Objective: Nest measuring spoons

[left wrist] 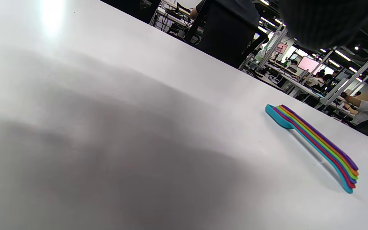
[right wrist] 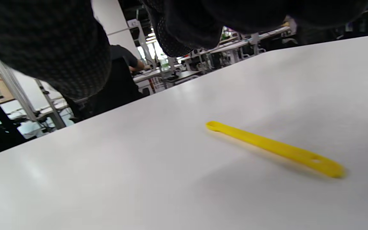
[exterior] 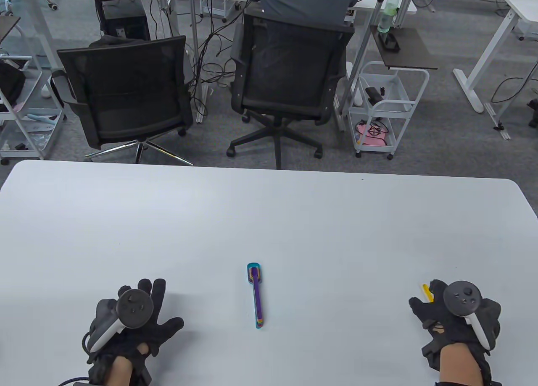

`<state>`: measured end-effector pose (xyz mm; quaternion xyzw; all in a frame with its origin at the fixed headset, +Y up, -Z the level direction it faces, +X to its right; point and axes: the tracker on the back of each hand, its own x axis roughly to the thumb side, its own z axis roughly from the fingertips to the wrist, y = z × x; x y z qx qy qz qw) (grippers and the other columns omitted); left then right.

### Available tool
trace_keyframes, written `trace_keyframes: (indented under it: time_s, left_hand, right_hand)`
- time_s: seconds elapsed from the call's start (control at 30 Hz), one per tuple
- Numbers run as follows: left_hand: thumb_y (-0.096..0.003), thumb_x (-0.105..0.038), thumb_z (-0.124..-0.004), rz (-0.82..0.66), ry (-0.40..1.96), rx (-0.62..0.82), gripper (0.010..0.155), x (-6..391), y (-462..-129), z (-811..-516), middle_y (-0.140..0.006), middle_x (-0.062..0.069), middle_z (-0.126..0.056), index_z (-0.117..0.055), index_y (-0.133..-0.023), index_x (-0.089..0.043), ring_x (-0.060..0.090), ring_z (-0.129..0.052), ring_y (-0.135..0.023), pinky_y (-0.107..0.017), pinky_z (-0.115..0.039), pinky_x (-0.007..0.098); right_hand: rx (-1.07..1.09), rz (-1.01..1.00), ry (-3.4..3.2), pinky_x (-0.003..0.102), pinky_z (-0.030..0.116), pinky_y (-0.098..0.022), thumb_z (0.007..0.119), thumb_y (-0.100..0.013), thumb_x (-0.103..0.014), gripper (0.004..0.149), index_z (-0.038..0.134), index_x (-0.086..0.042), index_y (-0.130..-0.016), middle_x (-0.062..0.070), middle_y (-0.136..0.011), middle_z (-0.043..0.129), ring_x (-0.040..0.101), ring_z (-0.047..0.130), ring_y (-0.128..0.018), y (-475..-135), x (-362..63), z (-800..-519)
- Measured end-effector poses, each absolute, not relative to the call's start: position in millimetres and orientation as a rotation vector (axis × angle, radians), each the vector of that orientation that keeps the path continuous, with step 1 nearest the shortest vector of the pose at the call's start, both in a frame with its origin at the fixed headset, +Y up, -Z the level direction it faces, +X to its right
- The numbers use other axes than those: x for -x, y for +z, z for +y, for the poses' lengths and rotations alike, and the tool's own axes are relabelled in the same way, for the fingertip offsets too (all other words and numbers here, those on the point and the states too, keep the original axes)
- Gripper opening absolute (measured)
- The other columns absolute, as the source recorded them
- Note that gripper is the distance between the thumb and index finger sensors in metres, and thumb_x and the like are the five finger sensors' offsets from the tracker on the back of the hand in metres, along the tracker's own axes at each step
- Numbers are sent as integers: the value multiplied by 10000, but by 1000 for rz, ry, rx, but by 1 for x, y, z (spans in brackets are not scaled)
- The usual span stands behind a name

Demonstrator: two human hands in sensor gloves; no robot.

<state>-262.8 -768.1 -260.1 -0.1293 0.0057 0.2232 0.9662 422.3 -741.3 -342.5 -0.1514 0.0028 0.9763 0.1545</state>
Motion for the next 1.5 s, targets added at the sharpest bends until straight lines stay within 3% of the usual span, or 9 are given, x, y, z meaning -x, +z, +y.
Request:
trace_keyframes:
  time_s: [0.2, 0.47, 1.17, 1.5]
  left_hand:
    - [-429, -717, -774, 7, 449, 261, 1076, 266, -260, -767, -1261, 223, -151, -200, -1196, -227, 669, -68, -1096, -650, -130, 846]
    - [-428, -716, -774, 15, 463, 258, 1075, 268, -259, -768, -1261, 226, -158, -207, -1197, -223, 672, -73, -1096, -650, -133, 846]
    - [-423, -709, -789, 40, 431, 260, 1077, 275, -260, -769, -1261, 226, -160, -228, -1201, -218, 667, -45, -1087, -644, -120, 845]
    - [-425, -707, -790, 33, 405, 256, 1073, 273, -261, -769, -1260, 226, -158, -237, -1203, -217, 665, -30, -1081, -644, -118, 843]
  right_hand:
    - [557, 190, 2877, 509, 786, -344, 991, -305, -568, 832, 719, -117, -948, 19, -612, 879, 204, 840, -329, -337, -451, -769]
    - [627, 345, 2882, 526, 772, -382, 982, -326, -530, 801, 708, -124, -959, 26, -642, 875, 224, 846, -362, -343, -460, -796]
    - [679, 354, 2939, 495, 847, -310, 971, -369, -444, 607, 842, -83, -839, 5, -524, 959, 200, 917, -258, -354, -446, -790]
    - [700, 345, 2923, 484, 848, -287, 966, -363, -456, 587, 853, -89, -807, -18, -477, 950, 186, 907, -233, -353, -446, -791]
